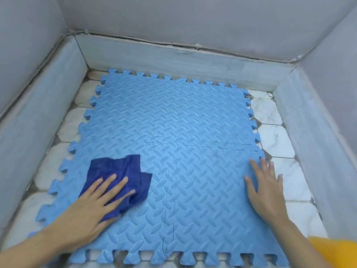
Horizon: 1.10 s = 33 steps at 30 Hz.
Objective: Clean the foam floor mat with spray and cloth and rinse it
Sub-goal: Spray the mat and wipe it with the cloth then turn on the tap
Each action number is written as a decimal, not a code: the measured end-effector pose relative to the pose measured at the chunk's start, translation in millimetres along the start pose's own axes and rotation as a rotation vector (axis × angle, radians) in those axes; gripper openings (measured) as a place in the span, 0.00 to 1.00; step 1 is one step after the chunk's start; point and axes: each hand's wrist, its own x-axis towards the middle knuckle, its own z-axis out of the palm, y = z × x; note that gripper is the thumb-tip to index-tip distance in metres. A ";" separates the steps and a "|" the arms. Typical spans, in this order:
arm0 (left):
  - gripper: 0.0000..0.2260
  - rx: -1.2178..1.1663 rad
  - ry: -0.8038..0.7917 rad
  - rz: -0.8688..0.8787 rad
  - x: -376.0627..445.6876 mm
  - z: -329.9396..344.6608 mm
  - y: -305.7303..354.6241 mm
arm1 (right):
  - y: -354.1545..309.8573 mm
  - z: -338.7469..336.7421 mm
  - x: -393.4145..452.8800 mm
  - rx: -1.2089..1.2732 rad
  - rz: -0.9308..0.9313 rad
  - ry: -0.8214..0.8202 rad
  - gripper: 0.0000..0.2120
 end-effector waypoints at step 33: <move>0.24 -0.108 0.107 0.322 404.8 -39.1 127.1 | 44.9 24.3 -16.9 0.106 0.028 0.089 0.25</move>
